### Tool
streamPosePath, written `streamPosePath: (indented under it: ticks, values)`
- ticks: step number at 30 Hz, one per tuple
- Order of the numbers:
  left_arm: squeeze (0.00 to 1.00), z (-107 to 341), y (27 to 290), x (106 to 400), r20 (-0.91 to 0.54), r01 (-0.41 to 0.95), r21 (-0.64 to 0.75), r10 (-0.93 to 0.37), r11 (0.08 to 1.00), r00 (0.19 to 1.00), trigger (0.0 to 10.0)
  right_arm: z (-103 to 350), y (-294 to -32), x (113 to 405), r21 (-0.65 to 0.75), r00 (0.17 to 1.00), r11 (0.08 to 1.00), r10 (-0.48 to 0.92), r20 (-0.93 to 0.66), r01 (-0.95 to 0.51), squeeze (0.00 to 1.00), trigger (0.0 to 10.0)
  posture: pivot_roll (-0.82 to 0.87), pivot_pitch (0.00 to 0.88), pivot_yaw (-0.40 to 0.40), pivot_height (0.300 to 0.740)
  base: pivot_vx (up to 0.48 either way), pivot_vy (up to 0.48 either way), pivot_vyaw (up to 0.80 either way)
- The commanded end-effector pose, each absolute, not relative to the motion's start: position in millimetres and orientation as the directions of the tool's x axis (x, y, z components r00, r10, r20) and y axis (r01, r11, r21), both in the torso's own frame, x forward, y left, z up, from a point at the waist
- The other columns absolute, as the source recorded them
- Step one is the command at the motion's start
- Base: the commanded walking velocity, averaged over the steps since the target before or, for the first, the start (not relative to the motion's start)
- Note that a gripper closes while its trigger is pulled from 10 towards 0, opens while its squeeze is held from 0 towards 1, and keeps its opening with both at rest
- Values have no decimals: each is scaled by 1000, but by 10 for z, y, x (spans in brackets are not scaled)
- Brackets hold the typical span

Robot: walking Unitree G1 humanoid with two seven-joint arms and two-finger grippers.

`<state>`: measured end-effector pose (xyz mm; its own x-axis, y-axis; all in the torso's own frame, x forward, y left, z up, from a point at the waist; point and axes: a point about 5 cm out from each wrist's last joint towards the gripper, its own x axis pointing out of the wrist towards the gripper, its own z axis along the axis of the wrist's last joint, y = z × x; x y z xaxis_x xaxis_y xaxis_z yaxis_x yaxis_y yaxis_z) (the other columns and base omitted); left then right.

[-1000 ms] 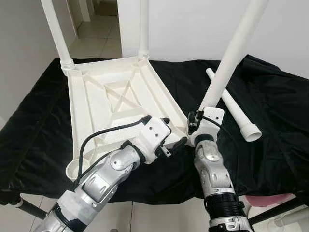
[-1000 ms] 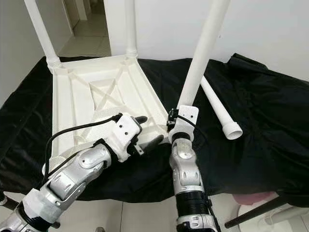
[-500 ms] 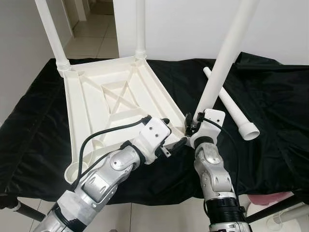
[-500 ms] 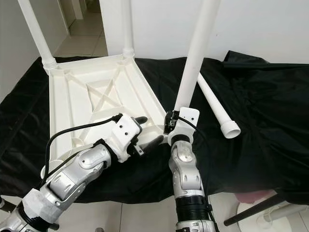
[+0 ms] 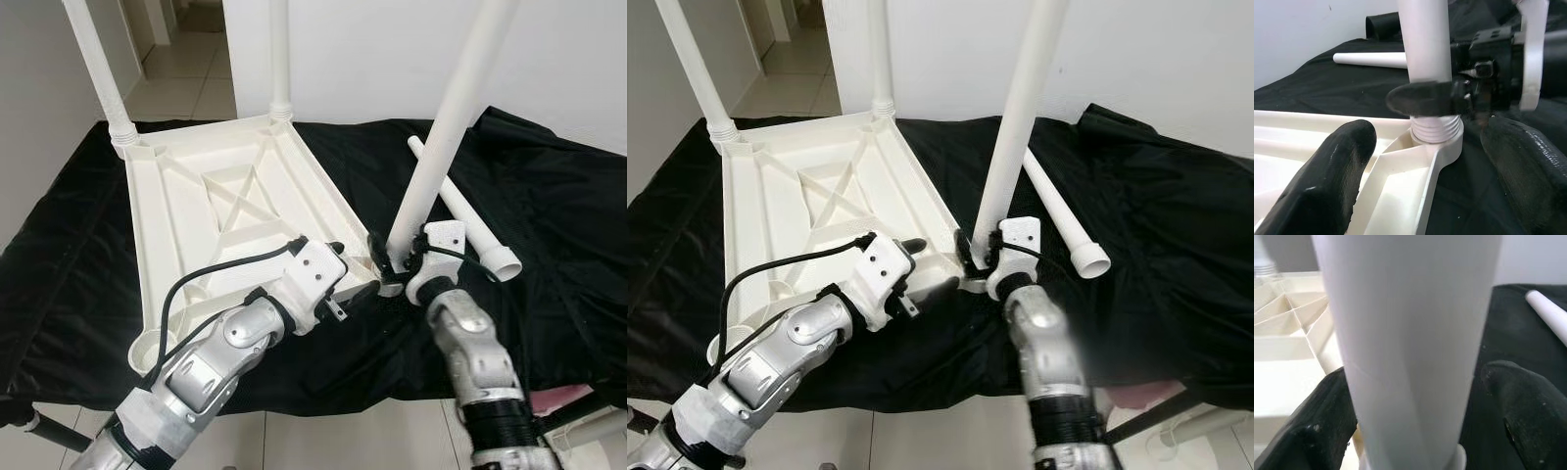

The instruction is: Building children table

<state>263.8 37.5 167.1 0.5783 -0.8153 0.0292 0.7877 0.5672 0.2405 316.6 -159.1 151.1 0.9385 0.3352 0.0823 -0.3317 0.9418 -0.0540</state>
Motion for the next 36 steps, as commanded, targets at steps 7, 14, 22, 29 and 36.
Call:
streamPosePath:
  ticks: [7,14,22,29,36]
  values:
    - [0,1630,332,2564,-22,874,249,-900,418,436,10000,1532,-1526,3322,-124,840,837,540,43,-532,0,10000,-76,35,-5,740,0,0,0]
    - [0,1632,333,2562,-21,872,249,-898,420,439,10000,1499,-1514,3384,-151,799,790,601,7,-594,0,4667,-65,31,-13,740,0,0,0]
    - [0,1628,348,2547,-18,866,243,-890,437,455,10000,1439,-1605,3394,-148,780,770,626,-17,-621,0,0,-52,37,-26,740,0,0,0]
    - [0,1619,359,2531,-22,867,241,-890,437,455,10000,1447,-1636,3366,-122,796,791,605,9,-600,0,10000,-56,54,-21,740,0,0,0]
    - [0,1608,368,2505,-29,872,233,-893,431,450,10000,1485,-1614,3361,-68,878,877,478,29,-476,0,10000,-61,69,-19,740,0,0,0]
